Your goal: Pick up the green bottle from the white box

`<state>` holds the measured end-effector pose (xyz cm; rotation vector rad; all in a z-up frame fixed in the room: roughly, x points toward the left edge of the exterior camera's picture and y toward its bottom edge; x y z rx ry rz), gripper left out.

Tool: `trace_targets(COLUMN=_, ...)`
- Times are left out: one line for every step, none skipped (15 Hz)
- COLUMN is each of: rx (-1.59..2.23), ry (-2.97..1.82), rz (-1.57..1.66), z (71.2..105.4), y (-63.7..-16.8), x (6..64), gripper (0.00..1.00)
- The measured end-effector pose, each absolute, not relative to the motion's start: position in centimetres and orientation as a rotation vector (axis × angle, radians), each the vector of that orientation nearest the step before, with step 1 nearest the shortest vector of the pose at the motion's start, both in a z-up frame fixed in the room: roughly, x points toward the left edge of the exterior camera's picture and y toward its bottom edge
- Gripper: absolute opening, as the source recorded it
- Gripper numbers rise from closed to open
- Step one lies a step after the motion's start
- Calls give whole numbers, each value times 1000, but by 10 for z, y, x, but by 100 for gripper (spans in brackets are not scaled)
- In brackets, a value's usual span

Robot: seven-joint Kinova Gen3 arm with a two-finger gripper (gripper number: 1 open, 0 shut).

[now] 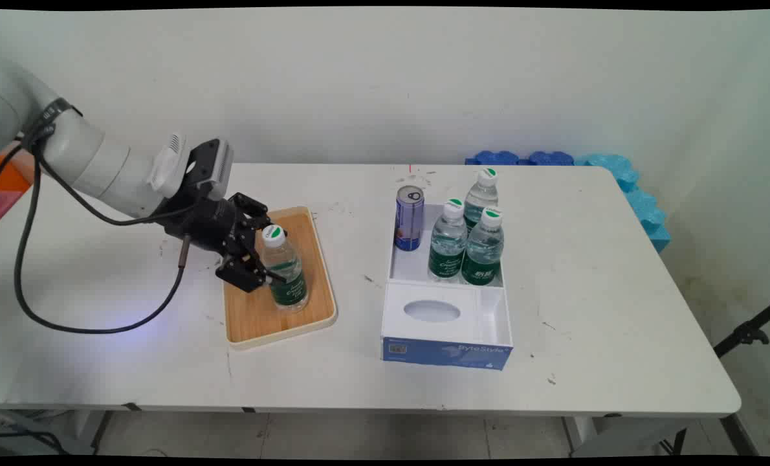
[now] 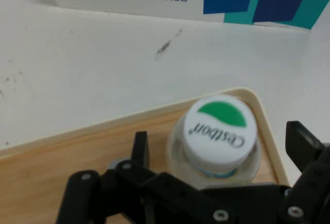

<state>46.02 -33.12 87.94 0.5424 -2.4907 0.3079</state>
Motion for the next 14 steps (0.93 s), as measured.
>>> trace_targets(rx=539, ry=-2486, rz=312, z=881, y=-331, x=461, gripper=100)
trace_targets(rx=536, ry=-2481, rz=317, z=885, y=-330, x=461, gripper=100)
trace_targets(rx=533, ry=-2475, rz=322, z=889, y=-330, x=463, gripper=100)
trace_targets(rx=531, ry=-2470, rz=328, z=894, y=-329, x=464, gripper=100)
trace_targets(rx=532, ry=-2466, rz=331, z=897, y=-328, x=465, gripper=100)
trace_targets(rx=533, ry=-2460, rz=336, z=904, y=-327, x=467, gripper=100)
trace_targets(rx=537, ry=-2454, rz=340, z=912, y=-325, x=470, gripper=100)
trace_targets(rx=543, ry=-2447, rz=344, z=921, y=-323, x=473, gripper=100)
trace_targets(rx=549, ry=-2443, rz=347, z=930, y=-321, x=476, gripper=100)
trace_targets(rx=556, ry=-2438, rz=351, z=942, y=-319, x=479, gripper=100)
trace_targets(rx=567, ry=-2429, rz=355, z=953, y=-317, x=482, gripper=100)
trace_targets(rx=577, ry=-2418, rz=356, z=964, y=-316, x=484, gripper=100)
trace_targets(rx=591, ry=-2402, rz=358, z=976, y=-316, x=484, gripper=100)
trace_targets(rx=604, ry=-2384, rz=358, z=989, y=-316, x=482, gripper=100)
